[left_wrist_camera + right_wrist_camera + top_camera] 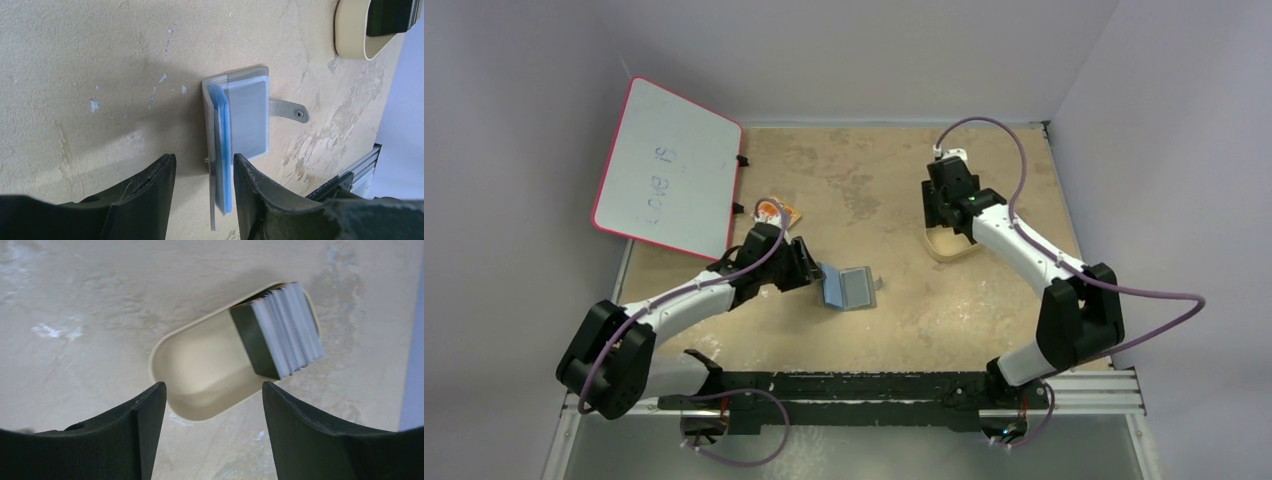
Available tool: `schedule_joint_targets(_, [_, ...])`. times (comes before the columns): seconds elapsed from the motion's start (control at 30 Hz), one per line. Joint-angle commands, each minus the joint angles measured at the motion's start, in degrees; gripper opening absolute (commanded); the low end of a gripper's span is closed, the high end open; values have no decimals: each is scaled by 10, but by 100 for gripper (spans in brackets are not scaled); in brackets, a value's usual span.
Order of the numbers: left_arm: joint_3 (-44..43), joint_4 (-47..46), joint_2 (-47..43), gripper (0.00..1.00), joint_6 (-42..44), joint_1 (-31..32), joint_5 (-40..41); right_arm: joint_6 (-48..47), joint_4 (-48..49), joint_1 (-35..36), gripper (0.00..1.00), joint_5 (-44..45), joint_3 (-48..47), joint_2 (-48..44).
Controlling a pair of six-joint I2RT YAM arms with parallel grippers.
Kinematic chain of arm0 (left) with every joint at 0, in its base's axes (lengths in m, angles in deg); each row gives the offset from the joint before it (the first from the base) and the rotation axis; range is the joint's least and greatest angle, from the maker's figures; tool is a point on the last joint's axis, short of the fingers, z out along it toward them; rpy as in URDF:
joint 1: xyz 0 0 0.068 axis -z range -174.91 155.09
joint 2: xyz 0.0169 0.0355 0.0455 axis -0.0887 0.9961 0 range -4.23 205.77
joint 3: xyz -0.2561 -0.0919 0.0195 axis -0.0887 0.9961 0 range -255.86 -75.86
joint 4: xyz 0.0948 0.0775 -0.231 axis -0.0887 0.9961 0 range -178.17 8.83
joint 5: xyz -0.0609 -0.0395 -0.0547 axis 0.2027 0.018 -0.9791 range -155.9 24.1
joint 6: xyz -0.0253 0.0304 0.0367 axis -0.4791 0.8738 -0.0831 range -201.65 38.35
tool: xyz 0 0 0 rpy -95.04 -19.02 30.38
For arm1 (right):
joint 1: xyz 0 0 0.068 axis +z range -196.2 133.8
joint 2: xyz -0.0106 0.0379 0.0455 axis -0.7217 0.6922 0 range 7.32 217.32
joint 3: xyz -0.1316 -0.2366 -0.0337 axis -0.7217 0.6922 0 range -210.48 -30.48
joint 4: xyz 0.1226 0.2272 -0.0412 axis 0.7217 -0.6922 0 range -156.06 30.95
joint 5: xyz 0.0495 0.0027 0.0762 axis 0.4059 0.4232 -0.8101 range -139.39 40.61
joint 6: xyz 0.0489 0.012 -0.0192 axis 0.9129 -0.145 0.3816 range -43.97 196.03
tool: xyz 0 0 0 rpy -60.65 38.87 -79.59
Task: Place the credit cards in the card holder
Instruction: Pick up the credit card from the storage box.
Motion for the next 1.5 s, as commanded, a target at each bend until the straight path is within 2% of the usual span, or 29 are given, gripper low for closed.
schedule_joint_targets(0.0, [-19, -23, 10, 46, 1, 1, -9, -36, -8, -37, 73, 60, -19, 15])
schedule_joint_targets(0.17, [-18, -57, 24, 56, -8, 1, -42, -56, -6, -65, 73, 76, -24, 36])
schedule_joint_targets(0.43, [-26, -80, 73, 60, -16, 1, -47, -59, -1, -76, 73, 67, -28, 65])
schedule_joint_targets(0.67, [-19, -71, 82, 52, -8, 1, -35, -66, -8, -79, 72, 126, -45, 102])
schedule_joint_targets(0.83, [-14, -82, 79, 40, -11, 1, -45, -72, -6, -91, 72, 135, -46, 124])
schedule_joint_targets(1.17, [-10, -80, 68, 39, -11, 1, -53, -79, 0, -109, 68, 149, -48, 147])
schedule_joint_targets(1.47, [-2, -87, 57, 39, -12, 1, -60, -79, -3, -112, 60, 145, -57, 155])
